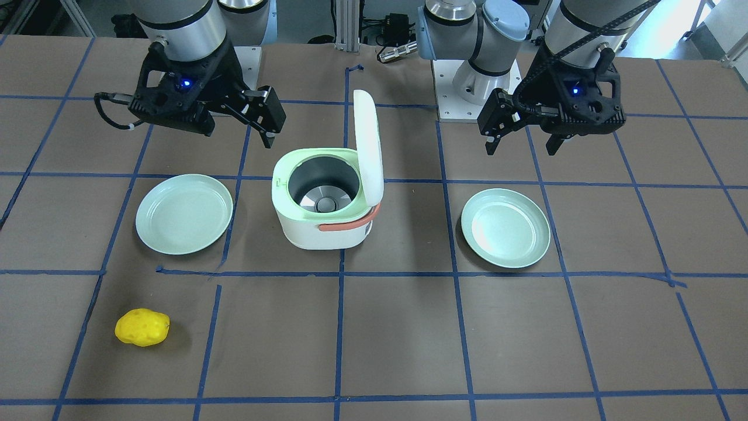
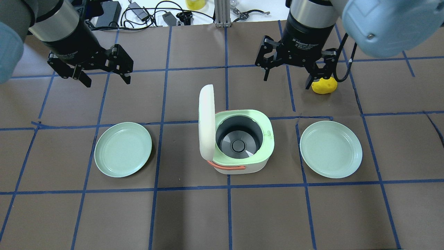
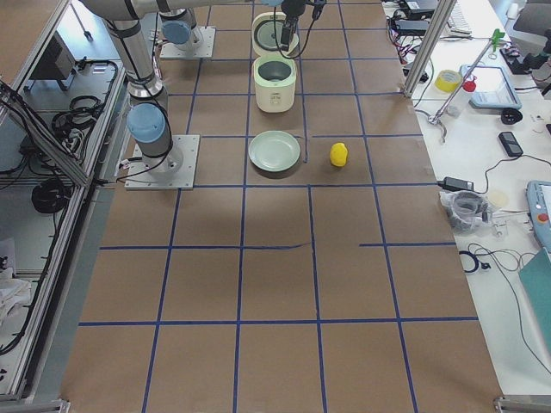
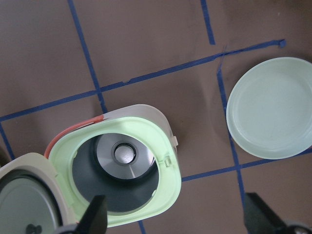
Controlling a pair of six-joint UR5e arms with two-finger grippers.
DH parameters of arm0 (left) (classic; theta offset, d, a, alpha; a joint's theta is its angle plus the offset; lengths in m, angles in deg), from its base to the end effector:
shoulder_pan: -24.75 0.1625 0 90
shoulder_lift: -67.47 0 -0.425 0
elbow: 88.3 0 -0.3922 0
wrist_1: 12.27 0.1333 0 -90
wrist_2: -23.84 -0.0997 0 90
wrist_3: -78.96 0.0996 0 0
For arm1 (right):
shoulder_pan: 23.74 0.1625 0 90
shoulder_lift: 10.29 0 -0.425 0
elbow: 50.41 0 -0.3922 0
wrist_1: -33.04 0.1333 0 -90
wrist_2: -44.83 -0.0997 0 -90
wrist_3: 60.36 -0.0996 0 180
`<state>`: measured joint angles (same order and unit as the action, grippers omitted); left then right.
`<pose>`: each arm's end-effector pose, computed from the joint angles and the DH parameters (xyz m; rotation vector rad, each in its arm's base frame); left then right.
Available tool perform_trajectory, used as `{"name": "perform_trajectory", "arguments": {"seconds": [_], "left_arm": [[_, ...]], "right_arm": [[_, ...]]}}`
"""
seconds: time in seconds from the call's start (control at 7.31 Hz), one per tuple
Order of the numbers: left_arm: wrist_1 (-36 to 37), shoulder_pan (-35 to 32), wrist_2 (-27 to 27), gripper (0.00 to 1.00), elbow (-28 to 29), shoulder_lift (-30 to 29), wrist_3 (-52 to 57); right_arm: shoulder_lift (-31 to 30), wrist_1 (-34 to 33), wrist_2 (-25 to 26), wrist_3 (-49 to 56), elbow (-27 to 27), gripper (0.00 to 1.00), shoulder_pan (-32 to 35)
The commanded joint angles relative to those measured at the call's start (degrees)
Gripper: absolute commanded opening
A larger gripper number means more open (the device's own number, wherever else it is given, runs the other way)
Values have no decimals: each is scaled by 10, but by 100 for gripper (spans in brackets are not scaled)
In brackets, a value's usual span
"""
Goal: Press rice cooker button
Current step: 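Raise the right gripper away as the rice cooker lid pops open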
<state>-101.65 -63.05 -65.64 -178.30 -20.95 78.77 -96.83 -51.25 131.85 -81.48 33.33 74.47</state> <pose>-0.1155 -0.4886 0.5025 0.0651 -3.1319 0.0604 0.2102 -0.4869 0.5015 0.3508 3.0827 0.0967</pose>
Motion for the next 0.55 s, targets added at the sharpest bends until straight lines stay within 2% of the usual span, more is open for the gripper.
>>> {"name": "perform_trajectory", "arguments": {"seconds": [0.0, 0.41], "left_arm": [[0, 0, 0, 100, 0, 0, 0], [0, 0, 0, 100, 0, 0, 0]], "right_arm": [[-1, 24, 27, 83, -4, 100, -38], [-5, 26, 32, 149, -4, 100, -65]]}}
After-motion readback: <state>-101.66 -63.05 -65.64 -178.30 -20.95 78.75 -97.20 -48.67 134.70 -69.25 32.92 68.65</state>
